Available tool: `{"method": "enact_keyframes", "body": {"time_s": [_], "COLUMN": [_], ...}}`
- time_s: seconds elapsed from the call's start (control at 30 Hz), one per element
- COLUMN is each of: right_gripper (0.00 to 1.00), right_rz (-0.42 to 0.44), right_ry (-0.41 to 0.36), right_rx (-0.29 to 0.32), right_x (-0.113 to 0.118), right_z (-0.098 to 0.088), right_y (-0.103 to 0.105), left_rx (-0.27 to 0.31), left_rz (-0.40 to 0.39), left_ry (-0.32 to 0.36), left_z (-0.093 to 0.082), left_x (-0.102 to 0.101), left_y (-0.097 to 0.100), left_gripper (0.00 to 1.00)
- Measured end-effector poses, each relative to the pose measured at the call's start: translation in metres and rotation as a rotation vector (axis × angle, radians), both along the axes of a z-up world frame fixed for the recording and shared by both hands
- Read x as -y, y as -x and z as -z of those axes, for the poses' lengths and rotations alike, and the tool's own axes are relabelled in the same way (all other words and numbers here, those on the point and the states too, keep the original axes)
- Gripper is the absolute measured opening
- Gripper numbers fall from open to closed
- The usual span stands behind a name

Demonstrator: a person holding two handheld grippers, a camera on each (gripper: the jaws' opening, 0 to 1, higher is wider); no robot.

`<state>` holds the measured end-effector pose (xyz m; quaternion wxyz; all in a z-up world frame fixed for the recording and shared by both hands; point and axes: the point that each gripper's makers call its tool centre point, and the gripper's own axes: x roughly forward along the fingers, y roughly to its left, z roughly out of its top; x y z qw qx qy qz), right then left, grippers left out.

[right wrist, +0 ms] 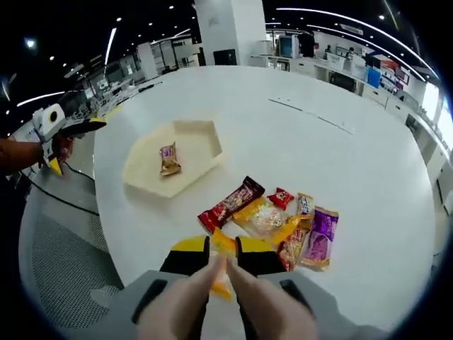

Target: Place the target food into the container with the food tongs after gripping and lifting it, then release it inside without dropping or visibly crushing the food.

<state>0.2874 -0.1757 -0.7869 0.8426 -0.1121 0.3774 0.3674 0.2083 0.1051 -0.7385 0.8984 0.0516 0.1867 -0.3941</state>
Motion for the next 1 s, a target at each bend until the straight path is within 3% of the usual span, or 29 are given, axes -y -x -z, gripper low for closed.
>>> {"method": "enact_keyframes", "body": {"time_s": [1.0], "right_gripper": [0.13], "right_rz": [-0.022], "right_ry": [0.043], "right_rx": [0.097], "right_x": [0.008], "right_z": [-0.068], "right_y": [-0.034], "left_rx": [0.006], "left_rz": [0.016], "left_ry": [0.001], "left_z": [-0.001], "left_x": [0.002], "left_y": [0.001], "left_gripper": [1.00]}}
